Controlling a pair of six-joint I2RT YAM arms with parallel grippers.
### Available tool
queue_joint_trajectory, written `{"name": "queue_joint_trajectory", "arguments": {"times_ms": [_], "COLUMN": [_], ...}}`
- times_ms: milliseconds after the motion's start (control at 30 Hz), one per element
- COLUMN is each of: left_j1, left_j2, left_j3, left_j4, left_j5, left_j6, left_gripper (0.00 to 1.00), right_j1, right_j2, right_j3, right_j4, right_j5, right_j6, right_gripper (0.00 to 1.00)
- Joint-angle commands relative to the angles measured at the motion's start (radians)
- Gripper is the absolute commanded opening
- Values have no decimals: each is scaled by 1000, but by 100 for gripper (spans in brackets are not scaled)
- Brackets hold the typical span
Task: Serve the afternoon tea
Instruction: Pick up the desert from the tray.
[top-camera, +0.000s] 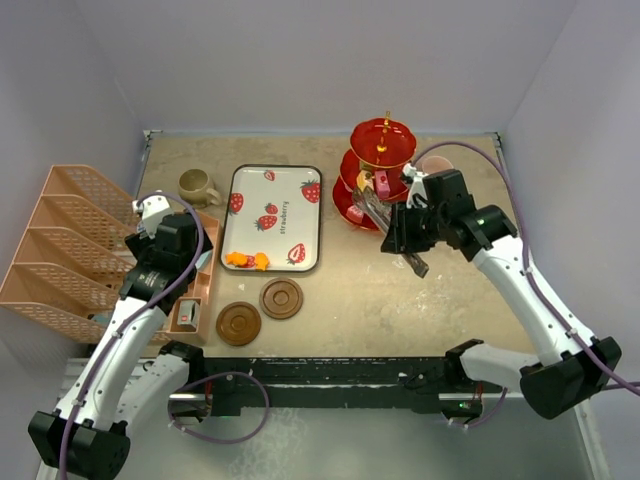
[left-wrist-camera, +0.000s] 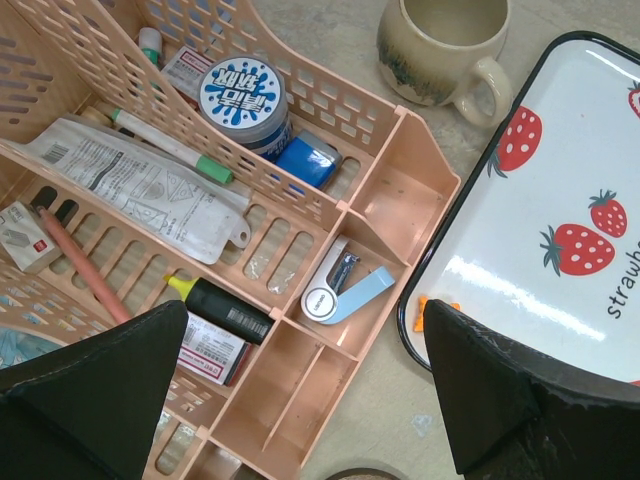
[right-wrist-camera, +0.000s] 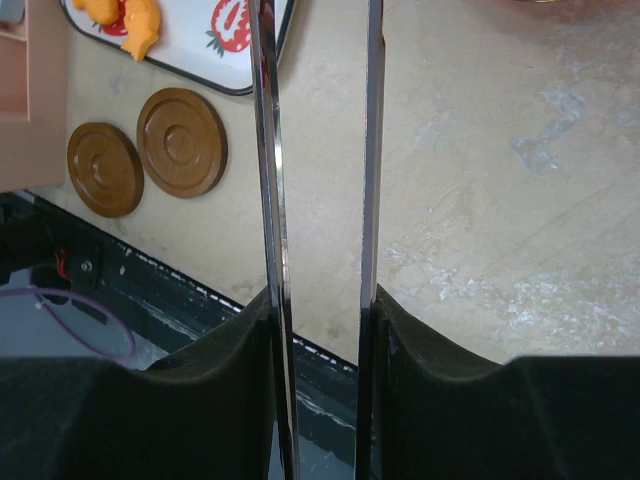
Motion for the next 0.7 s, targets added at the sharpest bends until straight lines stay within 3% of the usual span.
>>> {"name": "queue_joint_trajectory", "arguments": {"times_ms": [0,300,667], "left_j1": [1,3,2], "left_j2": [-9,-15,-30], "left_j3": [12,14,29], "left_j4": [31,27,-1], "left_j5": [-11,-23,-56], "left_j6": [14,12,-9], "left_gripper": [99,99,99], "right_j1": [59,294,518], "right_j2": [-2,78,300], "right_j3": [23,76,172], "right_j4": [42,137,102], "right_j5": [-87,32,212], "right_j6": [-34,131,177], "right_gripper": [38,38,38]}}
